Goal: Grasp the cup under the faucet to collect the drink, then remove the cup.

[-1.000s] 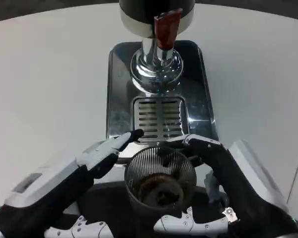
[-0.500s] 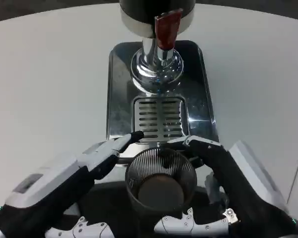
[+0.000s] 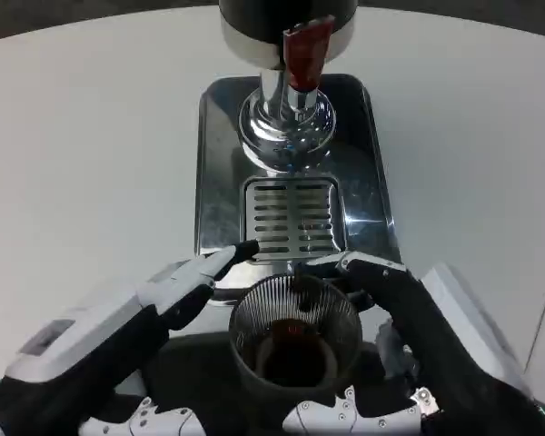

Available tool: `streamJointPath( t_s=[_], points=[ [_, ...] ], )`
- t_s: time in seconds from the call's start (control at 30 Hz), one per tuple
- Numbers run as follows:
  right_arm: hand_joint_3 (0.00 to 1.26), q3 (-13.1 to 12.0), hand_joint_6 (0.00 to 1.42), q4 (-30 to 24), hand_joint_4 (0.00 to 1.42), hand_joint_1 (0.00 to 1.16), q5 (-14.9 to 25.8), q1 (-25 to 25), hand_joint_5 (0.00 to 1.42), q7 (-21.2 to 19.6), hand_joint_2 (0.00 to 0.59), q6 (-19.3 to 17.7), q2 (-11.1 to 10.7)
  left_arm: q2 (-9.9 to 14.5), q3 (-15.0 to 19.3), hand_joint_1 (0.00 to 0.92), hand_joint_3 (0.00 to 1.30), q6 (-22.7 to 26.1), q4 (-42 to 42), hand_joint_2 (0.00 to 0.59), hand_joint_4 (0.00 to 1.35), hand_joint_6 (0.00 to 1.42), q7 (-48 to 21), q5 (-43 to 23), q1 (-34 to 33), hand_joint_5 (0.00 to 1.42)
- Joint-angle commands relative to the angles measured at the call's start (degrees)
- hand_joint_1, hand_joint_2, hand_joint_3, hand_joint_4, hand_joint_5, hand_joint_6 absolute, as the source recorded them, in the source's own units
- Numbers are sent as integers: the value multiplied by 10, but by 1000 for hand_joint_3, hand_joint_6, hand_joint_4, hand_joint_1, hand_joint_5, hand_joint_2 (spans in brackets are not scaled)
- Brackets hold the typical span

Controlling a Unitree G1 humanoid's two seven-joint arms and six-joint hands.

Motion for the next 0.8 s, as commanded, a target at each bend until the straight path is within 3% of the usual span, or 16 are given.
streamJointPath(
  t_s=[0.03,0.5,0.8],
  points=[
    [931,7,1423,-20,1017,1162,0,9,1122,-3,73,-21,4,1,6,0,0,-8,-6,18,0,0,2,-6,16,0],
    [931,-8,1423,-41,1017,1162,-5,35,1122,-5,73,-25,1,0,-14,0,0,-8,1,18,0,0,-2,-7,-3,0],
    [931,-16,1423,-64,1017,1162,-23,59,1122,-6,73,-22,8,3,-46,0,0,-18,24,18,0,0,-9,-12,-41,0]
  ],
)
